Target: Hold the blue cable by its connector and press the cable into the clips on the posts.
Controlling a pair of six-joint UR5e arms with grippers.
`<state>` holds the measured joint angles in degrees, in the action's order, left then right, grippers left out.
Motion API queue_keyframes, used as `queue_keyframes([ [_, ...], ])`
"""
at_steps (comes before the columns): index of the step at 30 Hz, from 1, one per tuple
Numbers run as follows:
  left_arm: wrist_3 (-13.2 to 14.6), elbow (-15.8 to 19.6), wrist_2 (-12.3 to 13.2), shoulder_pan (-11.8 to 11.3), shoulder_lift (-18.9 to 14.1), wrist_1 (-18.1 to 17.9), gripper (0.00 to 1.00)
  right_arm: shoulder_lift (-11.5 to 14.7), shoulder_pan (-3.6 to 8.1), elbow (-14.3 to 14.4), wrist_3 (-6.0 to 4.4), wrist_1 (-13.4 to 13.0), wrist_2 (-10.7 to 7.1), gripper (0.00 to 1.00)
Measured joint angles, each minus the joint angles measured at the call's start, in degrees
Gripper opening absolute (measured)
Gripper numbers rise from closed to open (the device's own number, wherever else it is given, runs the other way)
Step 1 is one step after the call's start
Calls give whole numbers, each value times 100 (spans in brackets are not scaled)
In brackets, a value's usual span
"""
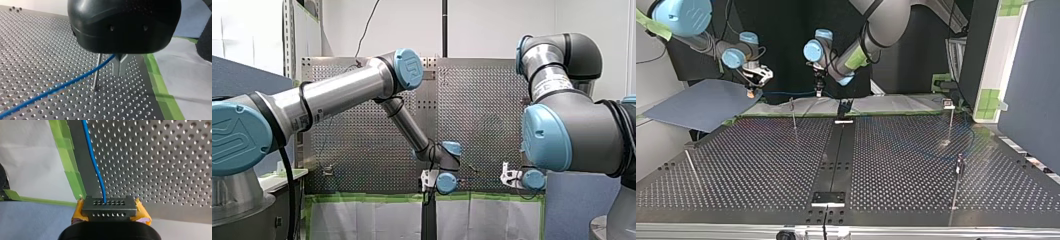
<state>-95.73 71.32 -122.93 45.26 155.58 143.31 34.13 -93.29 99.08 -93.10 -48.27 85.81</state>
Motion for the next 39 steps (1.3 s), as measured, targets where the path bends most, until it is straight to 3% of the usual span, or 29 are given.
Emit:
queue_keyframes([
  [9,60,-107,35,-63,2,39,1,-4,203,-284,-78,215,-22,0],
  [15,78,-143,58,-75,2,41,1,-6,270,-446,-117,310,-81,0],
  [29,75,-520,285,-152,29,237,1,-7,224,-532,-69,320,-194,0],
  [39,-40,-1072,490,-316,530,722,1,-12,181,-624,-74,312,-212,0],
])
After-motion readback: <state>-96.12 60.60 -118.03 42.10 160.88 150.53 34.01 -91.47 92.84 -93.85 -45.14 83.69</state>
